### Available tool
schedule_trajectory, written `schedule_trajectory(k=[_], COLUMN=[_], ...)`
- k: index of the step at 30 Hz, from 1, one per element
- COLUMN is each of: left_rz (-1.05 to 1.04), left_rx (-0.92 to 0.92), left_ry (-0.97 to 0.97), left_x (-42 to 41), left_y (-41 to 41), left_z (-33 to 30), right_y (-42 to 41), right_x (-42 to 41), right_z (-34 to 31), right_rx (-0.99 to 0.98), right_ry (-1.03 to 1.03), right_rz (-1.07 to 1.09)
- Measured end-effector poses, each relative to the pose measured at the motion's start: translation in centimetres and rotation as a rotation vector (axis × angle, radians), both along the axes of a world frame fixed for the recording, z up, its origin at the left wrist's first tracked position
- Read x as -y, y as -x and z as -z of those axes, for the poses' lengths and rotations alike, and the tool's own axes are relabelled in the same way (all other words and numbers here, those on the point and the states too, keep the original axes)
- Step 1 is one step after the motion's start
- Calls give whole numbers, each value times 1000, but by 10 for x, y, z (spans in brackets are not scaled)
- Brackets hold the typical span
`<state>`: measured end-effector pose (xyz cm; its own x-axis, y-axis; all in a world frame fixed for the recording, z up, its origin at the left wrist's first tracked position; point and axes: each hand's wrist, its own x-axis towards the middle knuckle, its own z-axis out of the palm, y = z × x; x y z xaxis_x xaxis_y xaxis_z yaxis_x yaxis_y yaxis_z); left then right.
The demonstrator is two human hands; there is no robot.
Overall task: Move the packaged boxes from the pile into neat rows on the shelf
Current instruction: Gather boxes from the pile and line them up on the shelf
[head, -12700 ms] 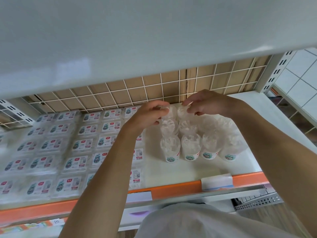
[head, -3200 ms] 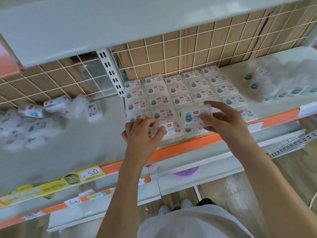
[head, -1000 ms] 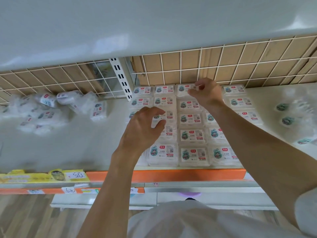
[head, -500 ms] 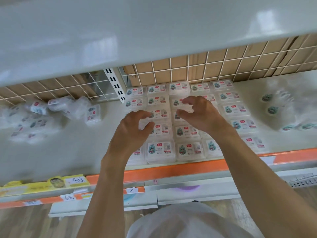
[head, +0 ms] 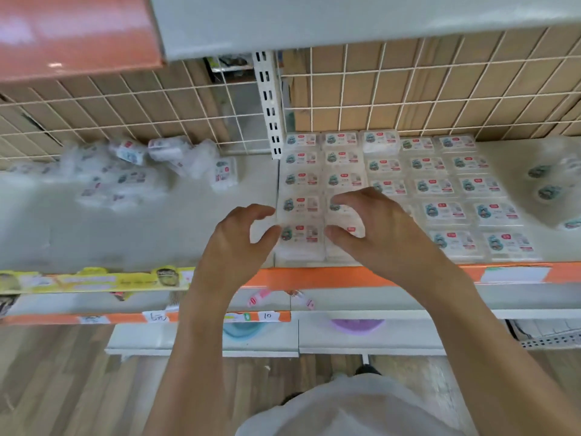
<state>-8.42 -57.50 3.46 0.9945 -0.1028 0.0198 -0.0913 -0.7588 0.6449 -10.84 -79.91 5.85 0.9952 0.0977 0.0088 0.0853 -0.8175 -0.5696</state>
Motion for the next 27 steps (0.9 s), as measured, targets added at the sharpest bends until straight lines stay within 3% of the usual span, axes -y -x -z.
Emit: schedule_trajectory(k=[17,27], left_rz=[-179,-282], left_rx=[38,-27], left_ry=[-55,-36], left_x=[-248,-333], left_y=[60,49], left_z=[-6,4], right_y=[13,-25], right_x=[-253,-348], right_z=[19,35], right_rx=[17,3], right_ry=[17,91], right_rz=[-258,-416])
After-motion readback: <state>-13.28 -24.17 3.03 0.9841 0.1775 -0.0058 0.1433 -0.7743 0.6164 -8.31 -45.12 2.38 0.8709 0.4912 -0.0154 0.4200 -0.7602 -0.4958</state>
